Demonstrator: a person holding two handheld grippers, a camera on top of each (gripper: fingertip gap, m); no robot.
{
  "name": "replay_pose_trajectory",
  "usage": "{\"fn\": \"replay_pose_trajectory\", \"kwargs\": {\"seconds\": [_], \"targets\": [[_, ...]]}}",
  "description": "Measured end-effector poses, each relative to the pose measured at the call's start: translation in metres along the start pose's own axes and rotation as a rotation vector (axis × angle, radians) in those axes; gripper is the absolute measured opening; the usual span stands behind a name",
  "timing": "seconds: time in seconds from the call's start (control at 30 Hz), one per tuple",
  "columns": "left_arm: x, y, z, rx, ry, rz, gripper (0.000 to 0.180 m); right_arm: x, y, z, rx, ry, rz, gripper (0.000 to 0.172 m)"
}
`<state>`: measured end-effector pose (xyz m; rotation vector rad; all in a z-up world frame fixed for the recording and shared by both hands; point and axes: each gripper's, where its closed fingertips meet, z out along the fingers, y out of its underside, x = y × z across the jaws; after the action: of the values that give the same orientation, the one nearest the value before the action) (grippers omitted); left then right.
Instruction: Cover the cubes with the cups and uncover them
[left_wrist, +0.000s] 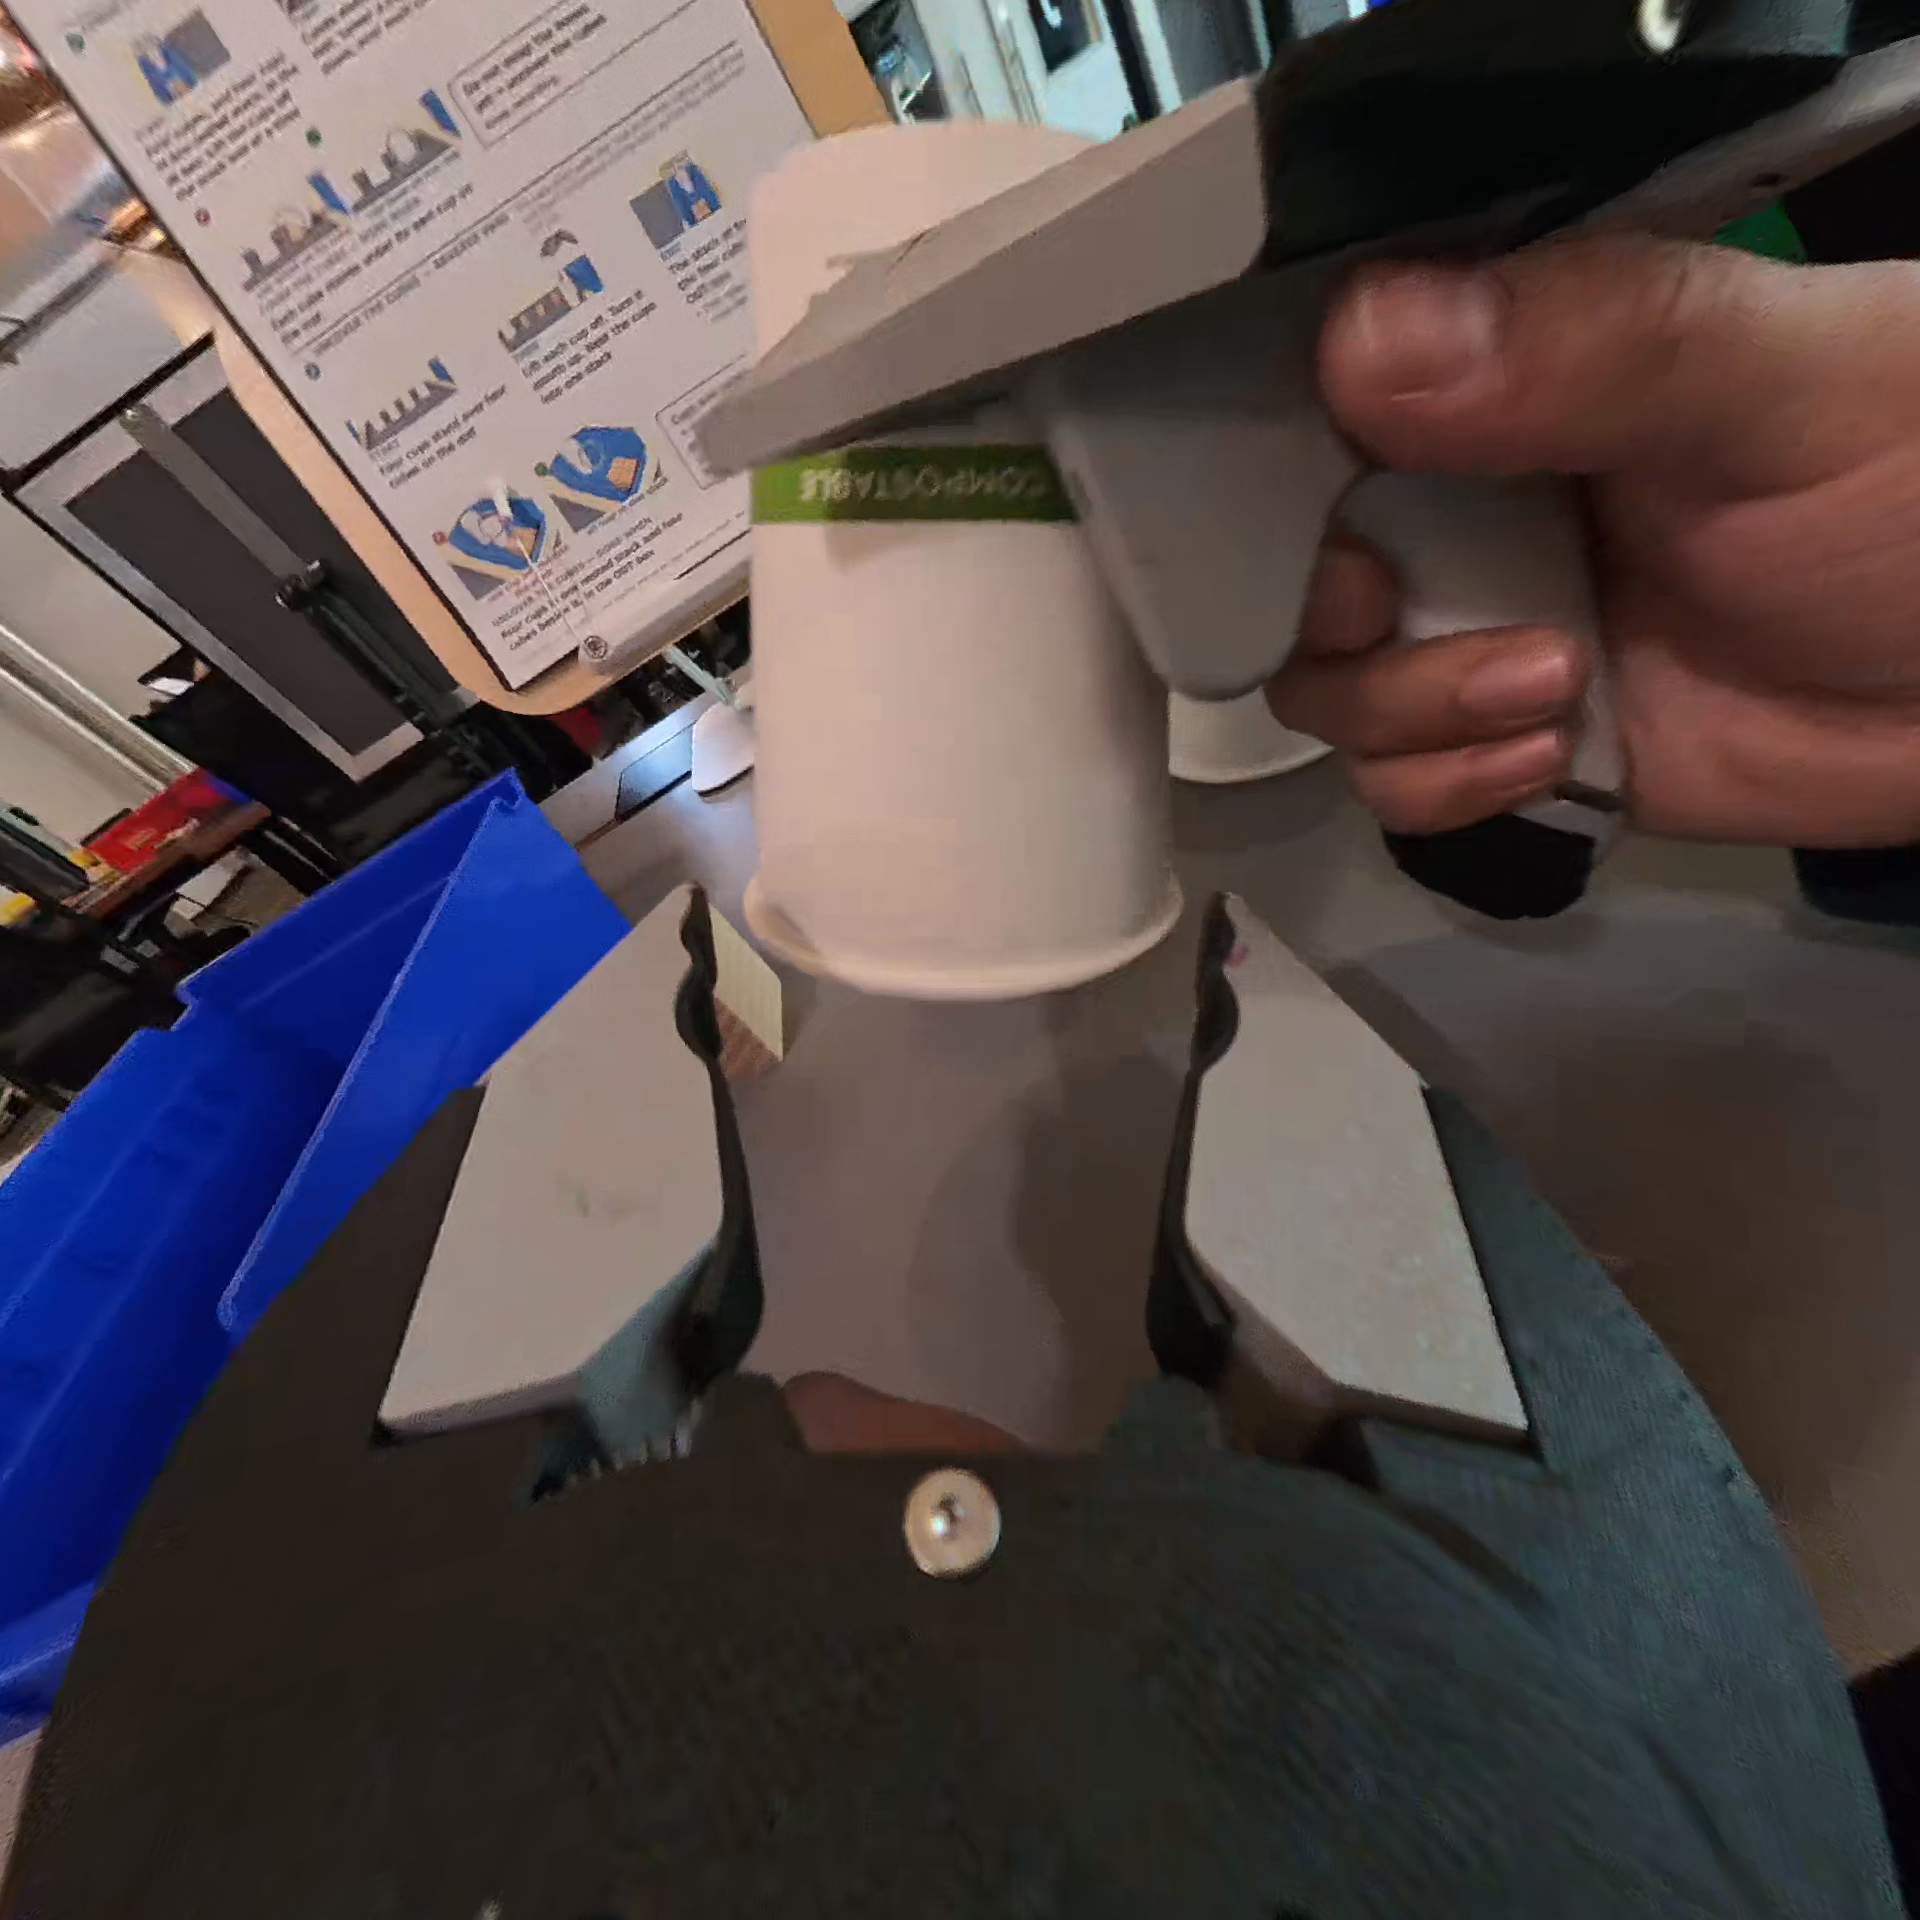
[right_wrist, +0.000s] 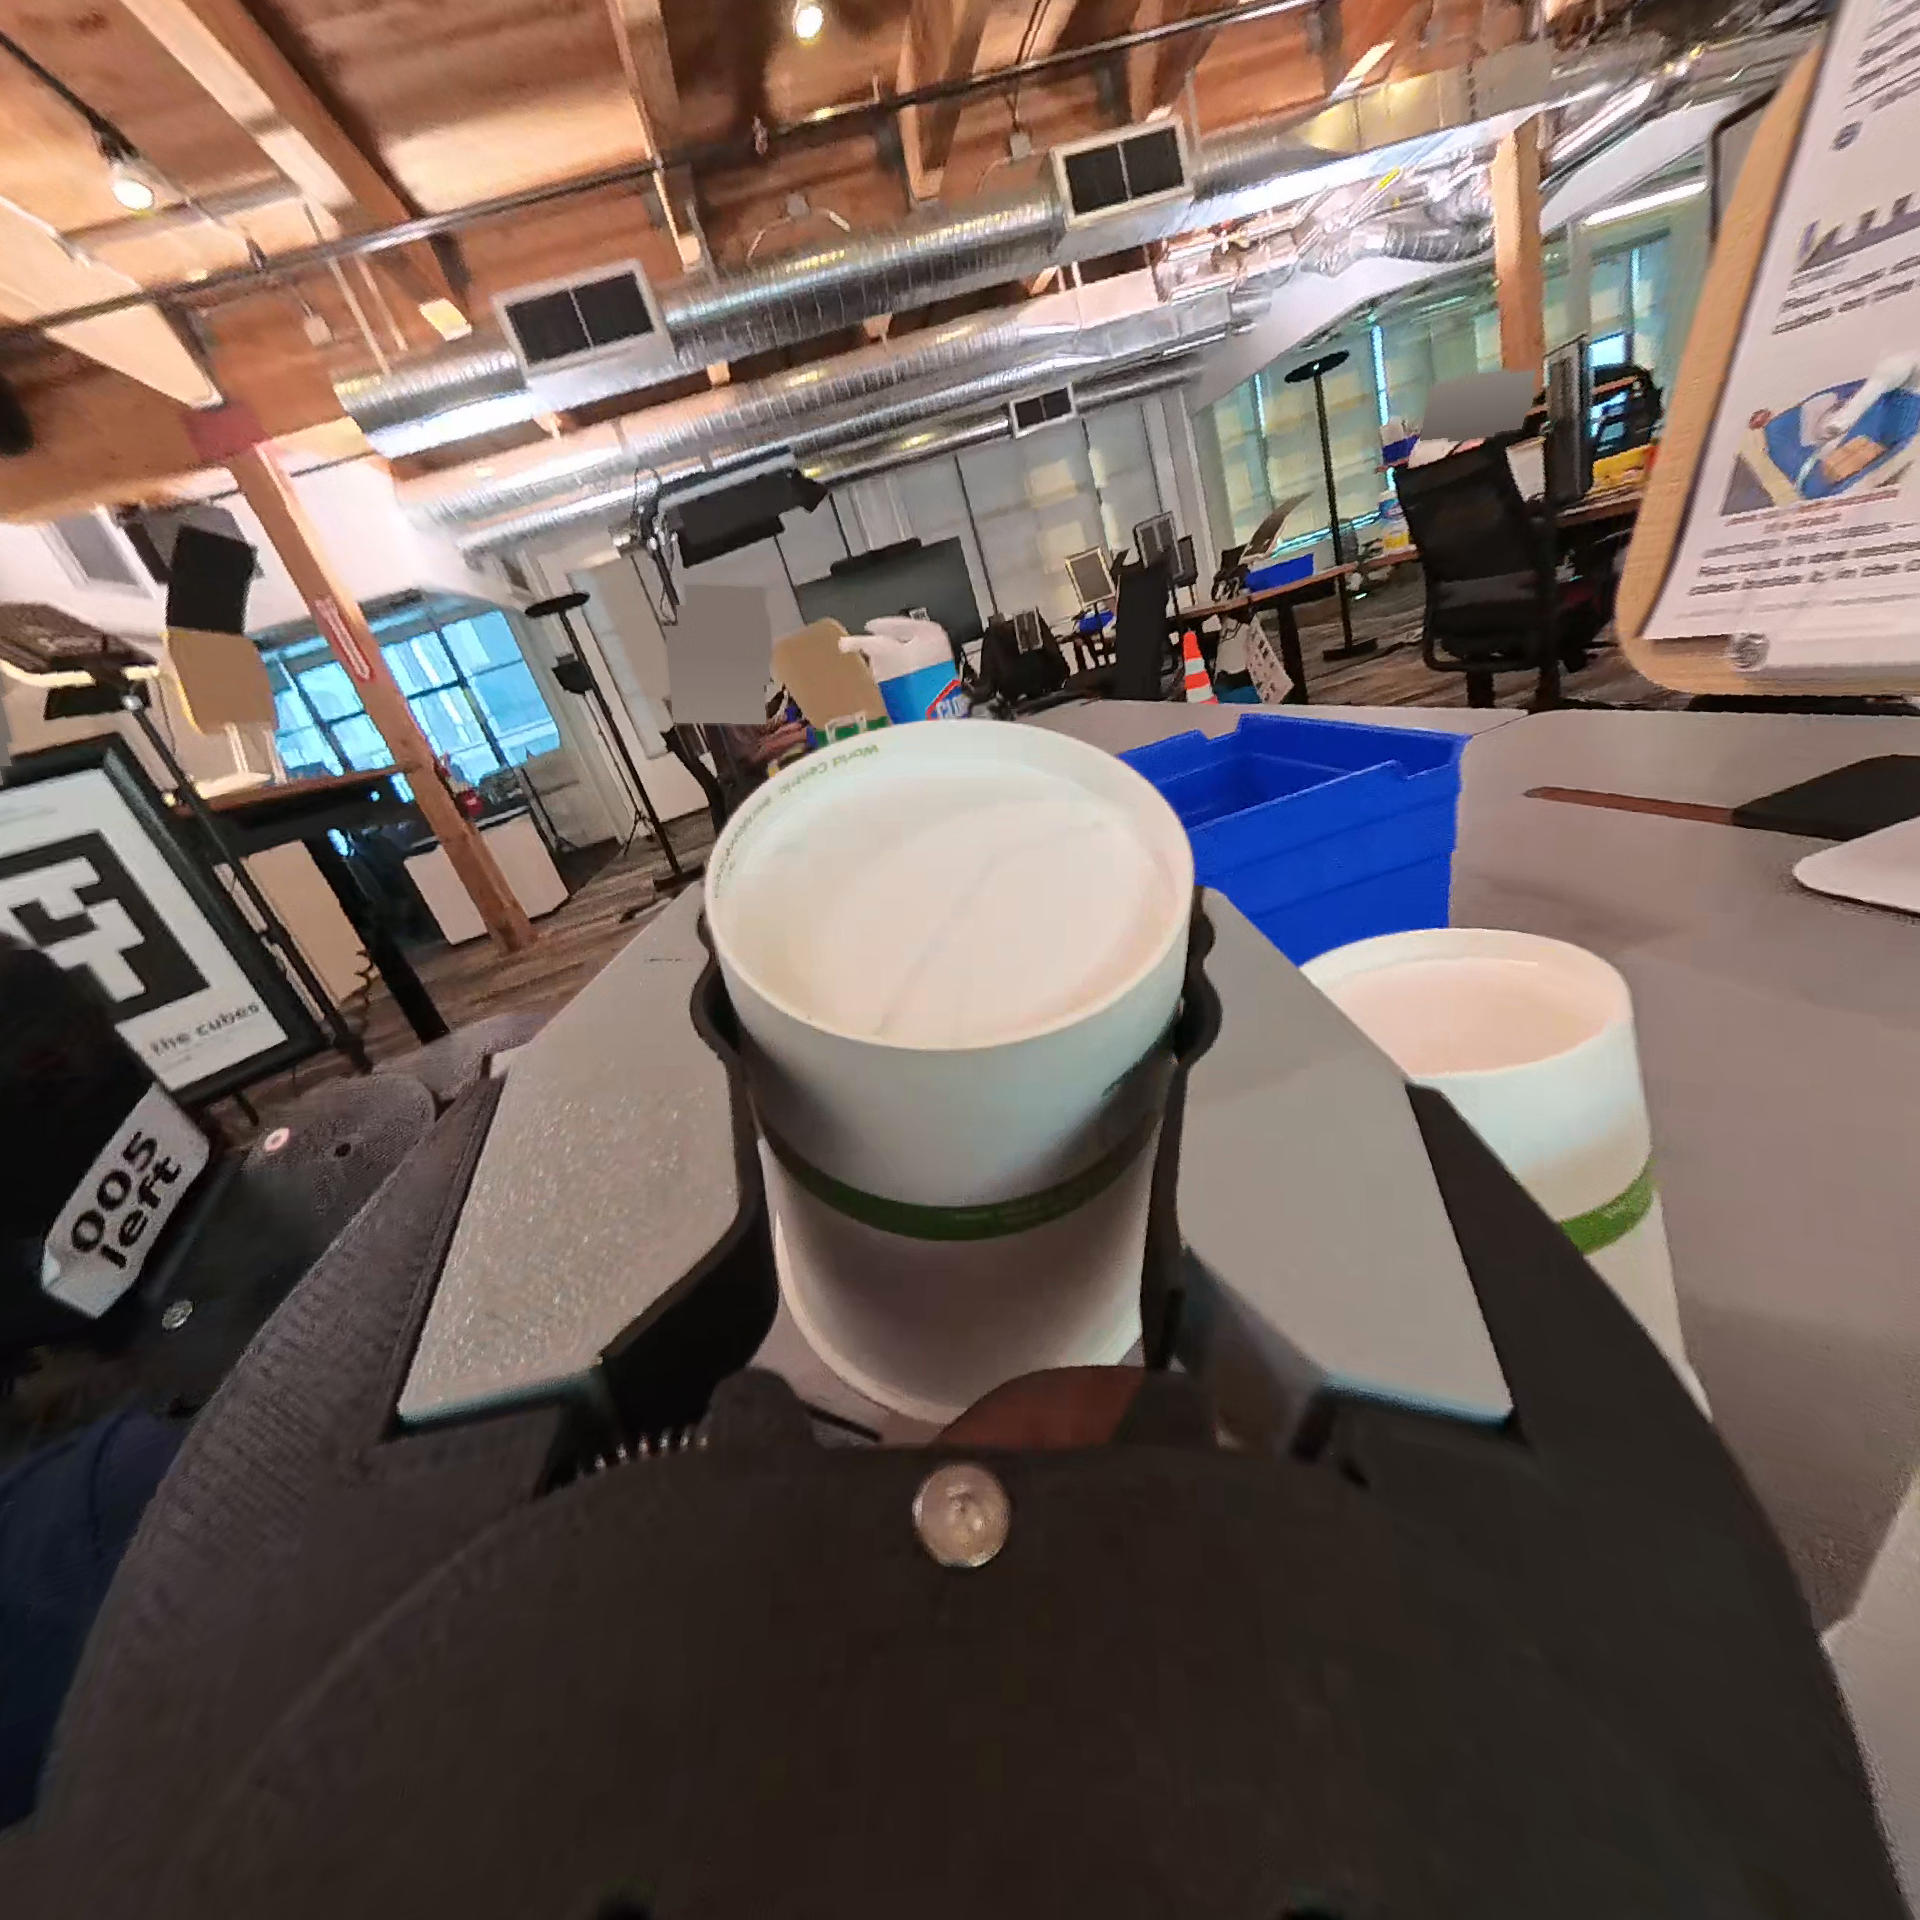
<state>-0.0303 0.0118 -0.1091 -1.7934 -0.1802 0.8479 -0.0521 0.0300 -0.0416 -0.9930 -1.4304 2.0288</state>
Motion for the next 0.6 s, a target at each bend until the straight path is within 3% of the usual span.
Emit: {"fn": "replay_pose_trajectory", "kwargs": {"seconds": [0.17, 0.27, 0.6], "targets": [[0.005, -0.010, 0.008, 0.022, 0.038, -0.068, 0.092, -0.025, 0.015, 0.005, -0.074, -0.116, -0.033, 0.084], [0.001, -0.008, 0.013, 0.002, 0.041, -0.073, 0.104, -0.045, 0.028, 0.007, -0.142, -0.236, 0.016, 0.085], [0.002, 0.022, 0.029, -0.086, 0.116, -0.049, 0.097, -0.046, 0.038, 0.009, -0.177, -0.235, 0.008, 0.087]]}}
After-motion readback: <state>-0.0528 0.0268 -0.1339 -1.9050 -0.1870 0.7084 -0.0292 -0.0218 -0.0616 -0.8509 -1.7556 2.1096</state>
